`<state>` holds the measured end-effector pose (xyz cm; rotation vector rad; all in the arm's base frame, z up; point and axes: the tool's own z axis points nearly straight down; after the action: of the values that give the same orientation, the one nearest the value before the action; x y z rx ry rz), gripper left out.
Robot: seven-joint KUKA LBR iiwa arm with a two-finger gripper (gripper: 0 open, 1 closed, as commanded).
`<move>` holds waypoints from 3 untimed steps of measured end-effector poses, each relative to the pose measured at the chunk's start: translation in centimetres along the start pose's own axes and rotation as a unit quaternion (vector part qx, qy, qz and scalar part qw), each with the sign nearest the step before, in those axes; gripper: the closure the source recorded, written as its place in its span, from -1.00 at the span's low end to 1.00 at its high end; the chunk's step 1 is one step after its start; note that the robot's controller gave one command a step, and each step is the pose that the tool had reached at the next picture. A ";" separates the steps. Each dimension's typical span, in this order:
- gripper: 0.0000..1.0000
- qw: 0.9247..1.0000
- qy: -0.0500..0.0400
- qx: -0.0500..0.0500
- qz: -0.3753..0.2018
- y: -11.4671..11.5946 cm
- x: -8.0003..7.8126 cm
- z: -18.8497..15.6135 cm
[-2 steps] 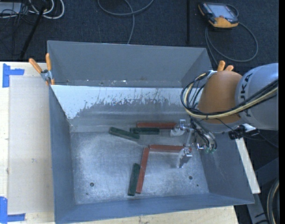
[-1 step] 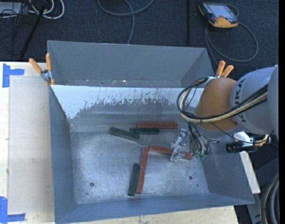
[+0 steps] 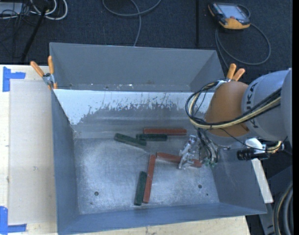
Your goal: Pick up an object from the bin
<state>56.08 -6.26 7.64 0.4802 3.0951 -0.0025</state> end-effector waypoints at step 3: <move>1.00 1.000 0.006 0.000 -0.001 0.0 0.3 -4.1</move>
Offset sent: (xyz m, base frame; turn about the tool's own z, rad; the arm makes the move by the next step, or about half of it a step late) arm -0.0002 -0.0001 0.0644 0.0000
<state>55.76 -6.17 11.69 0.4803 3.1077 0.0003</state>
